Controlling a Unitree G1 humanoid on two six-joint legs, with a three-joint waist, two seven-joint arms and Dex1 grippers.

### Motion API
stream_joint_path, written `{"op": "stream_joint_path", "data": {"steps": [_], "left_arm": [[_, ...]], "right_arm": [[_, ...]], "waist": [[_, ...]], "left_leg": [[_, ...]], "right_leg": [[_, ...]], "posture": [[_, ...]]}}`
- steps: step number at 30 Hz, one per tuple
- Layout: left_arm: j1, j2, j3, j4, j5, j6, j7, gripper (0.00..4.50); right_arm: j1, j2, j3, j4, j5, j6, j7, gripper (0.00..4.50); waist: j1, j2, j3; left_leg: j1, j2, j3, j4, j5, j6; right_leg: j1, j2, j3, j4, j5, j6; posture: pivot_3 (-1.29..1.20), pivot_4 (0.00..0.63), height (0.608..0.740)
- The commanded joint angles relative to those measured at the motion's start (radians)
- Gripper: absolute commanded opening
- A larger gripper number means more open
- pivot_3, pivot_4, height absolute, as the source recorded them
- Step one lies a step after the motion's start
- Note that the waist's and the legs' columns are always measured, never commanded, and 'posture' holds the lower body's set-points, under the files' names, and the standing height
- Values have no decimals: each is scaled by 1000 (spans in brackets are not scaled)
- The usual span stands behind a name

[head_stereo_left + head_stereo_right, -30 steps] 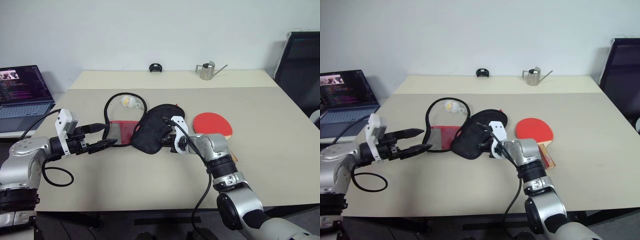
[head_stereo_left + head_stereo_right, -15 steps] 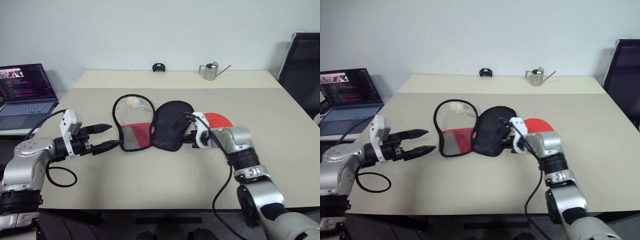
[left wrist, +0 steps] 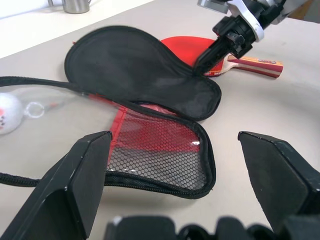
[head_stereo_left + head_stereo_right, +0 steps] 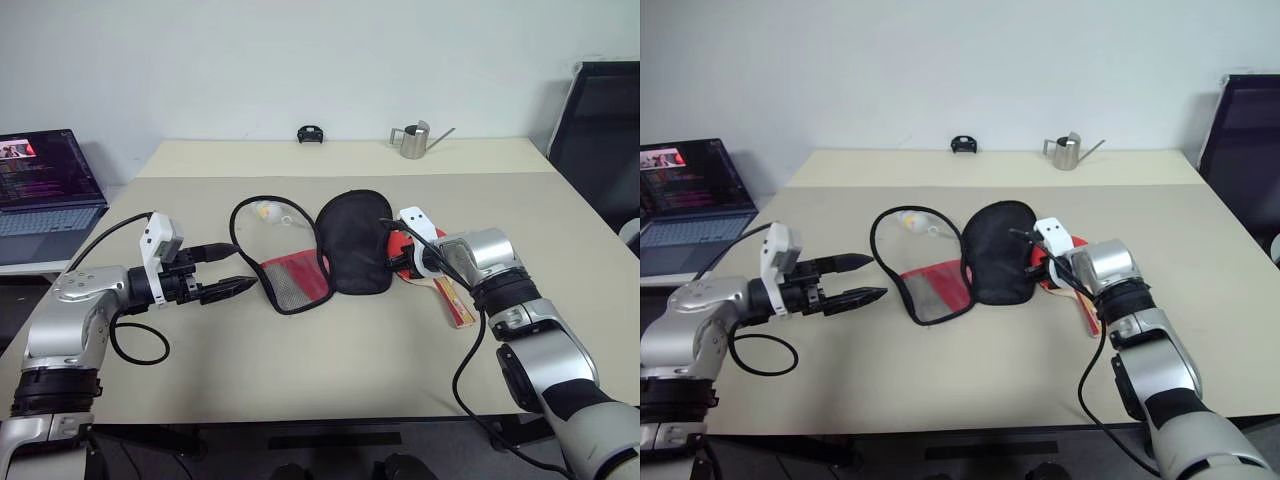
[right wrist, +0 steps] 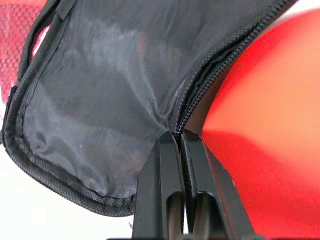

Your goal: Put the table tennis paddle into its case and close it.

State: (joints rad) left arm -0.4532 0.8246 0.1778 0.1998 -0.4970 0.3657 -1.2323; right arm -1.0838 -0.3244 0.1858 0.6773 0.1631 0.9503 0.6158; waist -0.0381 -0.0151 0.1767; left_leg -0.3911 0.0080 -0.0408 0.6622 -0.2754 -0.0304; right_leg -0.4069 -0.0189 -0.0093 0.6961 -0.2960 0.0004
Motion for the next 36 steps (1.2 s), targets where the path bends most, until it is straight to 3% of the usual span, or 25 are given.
{"op": "stream_joint_path", "data": {"steps": [1, 4, 5, 12, 20, 27, 33, 34, 36], "left_arm": [[-23, 1, 2, -31, -4, 1, 1, 4433], [-25, -1, 0, -33, -4, 2, 3, 4433], [-25, 0, -1, -33, -4, 2, 4, 4433], [-34, -4, -4, -36, -6, 6, 6, 4433], [-46, -12, -3, -42, -11, 11, 8, 4433], [-68, -30, -8, -84, -34, 31, -6, 4433], [-107, -44, -37, -100, -33, 27, -37, 4433], [-116, -48, -43, -108, -35, 29, -43, 4433], [-134, -56, -57, -123, -38, 33, -53, 4433]], "right_arm": [[-34, -1, 8, 17, -32, -59, 19, 30], [-37, -3, 6, 42, -59, -95, 12, 30], [-38, -5, 6, 49, -67, -106, 8, 214], [-44, -40, -1, 39, -98, -148, 20, 2307], [-9, -145, -71, -81, -88, -194, 31, 2307], [241, -288, -144, -456, -14, -142, 120, 2307], [487, -366, -207, -756, 20, -82, 107, 4230], [518, -371, -224, -800, 38, -49, 108, 4456], [563, -376, -249, -856, 57, 6, 92, 4456]], "waist": [[1, 0, 0], [1, 0, 0], [1, 0, 0], [9, 0, 0], [7, -1, 1], [10, -1, 1], [8, -1, 1], [7, -2, 1], [6, -2, 2]], "left_leg": [[0, 0, 0, 0, 0, 0], [0, 0, 0, 0, 0, 0], [0, 0, 0, 0, 0, 0], [0, 0, 0, 0, 0, 0], [-2, 0, 0, 0, 0, 0], [-5, 0, -1, 0, 0, 0], [-4, 0, -1, 1, 0, 0], [-4, 0, -1, 1, 0, 0], [-3, 0, 0, 1, 0, 0]], "right_leg": [[0, 0, 0, 0, 0, 0], [0, 0, 0, 0, 0, 0], [0, 0, 0, 0, 0, 0], [0, 0, 0, 0, 0, 0], [-2, 0, -1, 0, 0, 0], [-2, 0, -1, -2, 0, 0], [-2, 0, -1, 0, 0, 0], [-2, 0, -1, 0, 0, 0], [-2, 0, 0, 0, 0, 0]], "posture": [[0, 150, 740], [0, 150, 740], [0, 150, 740], [0, 150, 740], [0, 150, 740], [0, 150, 740], [0, 150, 740], [0, 150, 740], [0, 150, 740]]}}
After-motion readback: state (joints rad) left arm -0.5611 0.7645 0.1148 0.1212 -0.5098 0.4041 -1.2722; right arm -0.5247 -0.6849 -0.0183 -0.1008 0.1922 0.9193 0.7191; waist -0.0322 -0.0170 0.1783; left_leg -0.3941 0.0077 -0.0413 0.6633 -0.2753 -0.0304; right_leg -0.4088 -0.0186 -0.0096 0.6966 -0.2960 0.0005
